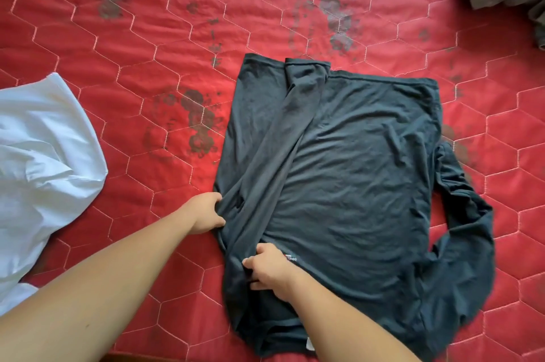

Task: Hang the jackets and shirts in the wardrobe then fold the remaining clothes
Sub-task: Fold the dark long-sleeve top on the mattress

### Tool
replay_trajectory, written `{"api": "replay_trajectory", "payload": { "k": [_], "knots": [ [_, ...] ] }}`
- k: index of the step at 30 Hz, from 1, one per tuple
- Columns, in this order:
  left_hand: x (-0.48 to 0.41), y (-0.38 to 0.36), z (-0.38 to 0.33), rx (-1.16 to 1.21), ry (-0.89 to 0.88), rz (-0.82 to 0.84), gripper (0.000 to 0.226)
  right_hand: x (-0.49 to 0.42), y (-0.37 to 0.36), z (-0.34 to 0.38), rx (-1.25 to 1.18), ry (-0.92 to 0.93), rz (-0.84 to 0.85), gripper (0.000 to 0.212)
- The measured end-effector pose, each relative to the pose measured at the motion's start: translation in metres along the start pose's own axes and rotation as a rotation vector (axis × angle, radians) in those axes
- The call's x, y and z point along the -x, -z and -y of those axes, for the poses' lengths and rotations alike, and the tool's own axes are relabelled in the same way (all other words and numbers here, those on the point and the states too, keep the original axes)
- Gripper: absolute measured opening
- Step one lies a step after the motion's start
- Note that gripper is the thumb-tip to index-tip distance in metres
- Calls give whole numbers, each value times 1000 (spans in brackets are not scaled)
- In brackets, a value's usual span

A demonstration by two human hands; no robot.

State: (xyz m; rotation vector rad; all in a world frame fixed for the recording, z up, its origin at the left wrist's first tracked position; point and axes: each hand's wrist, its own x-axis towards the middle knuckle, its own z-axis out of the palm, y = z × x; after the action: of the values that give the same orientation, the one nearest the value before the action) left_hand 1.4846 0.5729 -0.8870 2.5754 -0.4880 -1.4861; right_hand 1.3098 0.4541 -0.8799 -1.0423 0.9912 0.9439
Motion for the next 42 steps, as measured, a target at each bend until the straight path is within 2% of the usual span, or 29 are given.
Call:
{"api": "replay_trajectory", "payload": {
  "k": [2, 4, 7, 10, 12, 15, 17, 21, 23, 25, 29, 30, 32, 34, 35, 37, 39, 40, 42],
  "knots": [
    [4, -4, 0, 150, 41, -55, 26, 4, -2, -4, 71, 20, -21, 10],
    [9, -6, -8, 284, 52, -175, 34, 7, 8, -6, 136, 67, -76, 4],
    [16, -5, -36, 138, -40, -353, 51, 18, 50, -7, 194, 170, -273, 15],
    [27, -13, -87, -37, -225, -386, 50, 50, 117, -13, 330, 245, -559, 14],
    [30, -28, -122, -79, -352, -297, 47, 74, 167, -26, 412, 225, -741, 13],
    [36, -59, -174, -99, -449, -51, 42, 99, 238, -61, 470, 125, -934, 14],
    [42, -84, -208, -122, -473, 56, 39, 113, 276, -86, 459, 68, -1038, 23],
    [46, -134, -266, -128, -520, 135, 40, 131, 334, -109, 386, 81, -1155, 45],
    [41, -155, -297, -88, -528, 150, 41, 128, 364, -108, 373, 122, -1138, 54],
    [34, -170, -329, -20, -527, 146, 41, 121, 387, -99, 265, 175, -1044, 54],
    [14, -186, -385, 257, -442, 101, 42, 97, 416, -85, -47, 199, -887, 20],
    [8, -188, -396, 313, -421, 86, 43, 93, 421, -83, -115, 199, -846, 20],
    [-1, -189, -415, 436, -379, 86, 44, 98, 423, -79, -246, 151, -732, 35],
    [-10, -187, -433, 618, -286, 145, 43, 104, 424, -78, -331, 139, -599, 40],
    [-14, -184, -442, 714, -222, 184, 46, 111, 423, -77, -346, 165, -520, 37],
    [-20, -176, -458, 848, -110, 219, 66, 122, 419, -74, -347, 263, -405, 21],
    [-25, -168, -469, 902, -87, 204, 78, 127, 418, -70, -389, 387, -370, 8],
    [-25, -163, -474, 910, -93, 191, 72, 129, 418, -68, -422, 442, -366, 21],
    [-24, -151, -485, 958, -139, 163, 37, 134, 420, -57, -539, 515, -361, 34]
  ]
}}
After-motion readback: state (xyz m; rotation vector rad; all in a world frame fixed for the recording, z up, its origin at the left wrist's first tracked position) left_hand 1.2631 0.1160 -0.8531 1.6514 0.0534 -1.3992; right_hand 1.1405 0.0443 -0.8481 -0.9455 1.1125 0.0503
